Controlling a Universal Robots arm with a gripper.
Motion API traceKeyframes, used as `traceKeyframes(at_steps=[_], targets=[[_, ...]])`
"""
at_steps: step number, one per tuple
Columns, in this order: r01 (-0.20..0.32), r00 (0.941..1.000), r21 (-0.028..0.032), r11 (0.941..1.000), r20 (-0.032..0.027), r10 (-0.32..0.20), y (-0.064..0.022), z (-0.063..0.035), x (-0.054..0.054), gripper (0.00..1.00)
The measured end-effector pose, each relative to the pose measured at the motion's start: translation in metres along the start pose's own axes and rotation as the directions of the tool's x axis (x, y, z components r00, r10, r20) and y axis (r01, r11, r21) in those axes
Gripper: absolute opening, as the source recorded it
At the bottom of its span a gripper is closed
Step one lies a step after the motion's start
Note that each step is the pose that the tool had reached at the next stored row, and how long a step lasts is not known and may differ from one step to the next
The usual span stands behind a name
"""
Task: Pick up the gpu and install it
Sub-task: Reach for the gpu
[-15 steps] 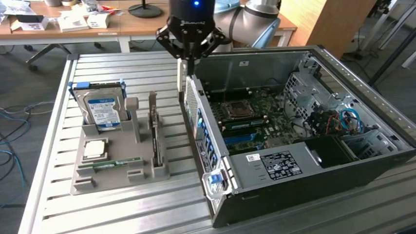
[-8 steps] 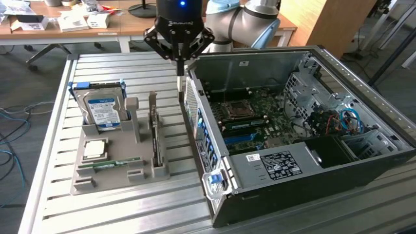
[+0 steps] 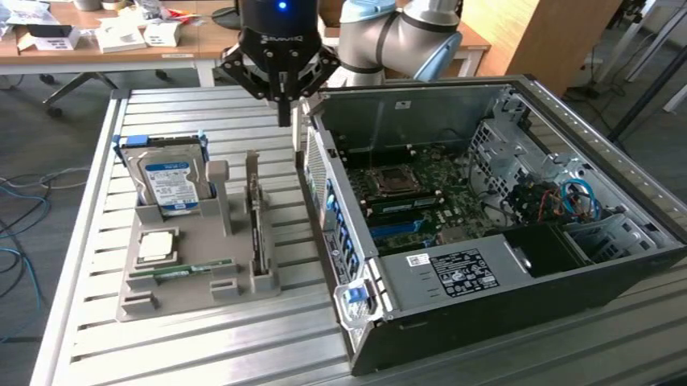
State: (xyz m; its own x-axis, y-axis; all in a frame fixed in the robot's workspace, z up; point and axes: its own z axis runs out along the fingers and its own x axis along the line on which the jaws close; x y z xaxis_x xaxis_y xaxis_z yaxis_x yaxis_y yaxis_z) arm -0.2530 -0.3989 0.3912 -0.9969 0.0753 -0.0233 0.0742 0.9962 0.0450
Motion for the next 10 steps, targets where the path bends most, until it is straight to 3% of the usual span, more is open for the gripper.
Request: traceKeyframes(at_steps=[10], targets=[[0.000,1.0000,0.0000,1.0000,0.0000,0.000,-0.0016,0.0001,0.021,0.11]])
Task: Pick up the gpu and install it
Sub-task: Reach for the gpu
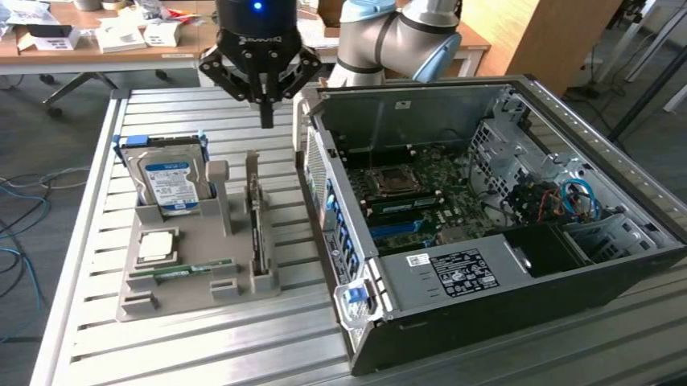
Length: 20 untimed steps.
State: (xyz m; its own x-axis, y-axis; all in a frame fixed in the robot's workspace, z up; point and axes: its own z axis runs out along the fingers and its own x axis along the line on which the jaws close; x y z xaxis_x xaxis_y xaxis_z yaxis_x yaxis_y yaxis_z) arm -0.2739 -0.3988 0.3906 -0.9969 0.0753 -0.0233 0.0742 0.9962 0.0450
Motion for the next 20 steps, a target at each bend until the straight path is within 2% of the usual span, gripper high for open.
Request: traceKeyframes(at_steps=[10,20], targets=[[0.000,1.0000,-0.0001,1.0000,0.0000,0.000,-0.0016,0.0004,0.020,0.11],[0.000,1.0000,0.0000,1.0000,0.0000,0.000,-0.0017,0.0004,0.021,0.11]])
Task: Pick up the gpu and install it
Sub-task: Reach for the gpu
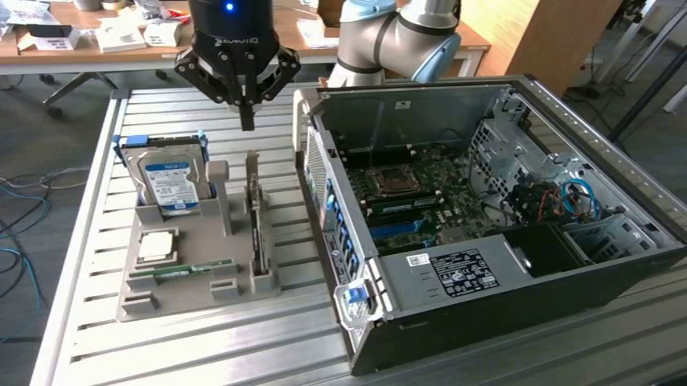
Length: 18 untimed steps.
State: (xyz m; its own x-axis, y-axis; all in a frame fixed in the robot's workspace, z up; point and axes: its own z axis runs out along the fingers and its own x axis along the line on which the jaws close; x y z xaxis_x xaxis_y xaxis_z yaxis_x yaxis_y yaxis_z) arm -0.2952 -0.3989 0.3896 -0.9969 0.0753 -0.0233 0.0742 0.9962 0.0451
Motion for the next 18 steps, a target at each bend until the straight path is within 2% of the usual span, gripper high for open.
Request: traceKeyframes(at_steps=[5,18], targets=[[0.000,1.0000,0.0000,1.0000,-0.0001,0.000,-0.0036,-0.0002,0.000,0.11],[0.000,1.0000,0.0003,1.0000,0.0000,0.000,-0.0205,-0.0009,-0.001,0.11]])
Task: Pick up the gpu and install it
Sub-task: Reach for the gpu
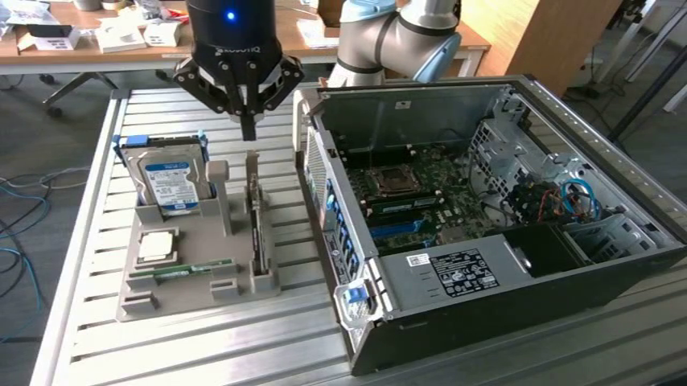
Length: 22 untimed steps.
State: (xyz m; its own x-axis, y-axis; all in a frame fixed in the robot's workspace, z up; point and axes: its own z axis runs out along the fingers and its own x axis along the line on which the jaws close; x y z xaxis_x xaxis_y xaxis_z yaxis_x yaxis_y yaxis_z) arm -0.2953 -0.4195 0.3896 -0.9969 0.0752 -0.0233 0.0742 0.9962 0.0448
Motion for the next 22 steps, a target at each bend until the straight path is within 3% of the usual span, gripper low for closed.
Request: traceKeyframes(at_steps=[13,22], targets=[[0.000,1.0000,0.0015,1.0000,0.0002,0.000,-0.0145,-0.0006,-0.001,0.11],[0.000,1.0000,0.0017,1.0000,0.0001,0.000,-0.0161,-0.0006,0.001,0.11]])
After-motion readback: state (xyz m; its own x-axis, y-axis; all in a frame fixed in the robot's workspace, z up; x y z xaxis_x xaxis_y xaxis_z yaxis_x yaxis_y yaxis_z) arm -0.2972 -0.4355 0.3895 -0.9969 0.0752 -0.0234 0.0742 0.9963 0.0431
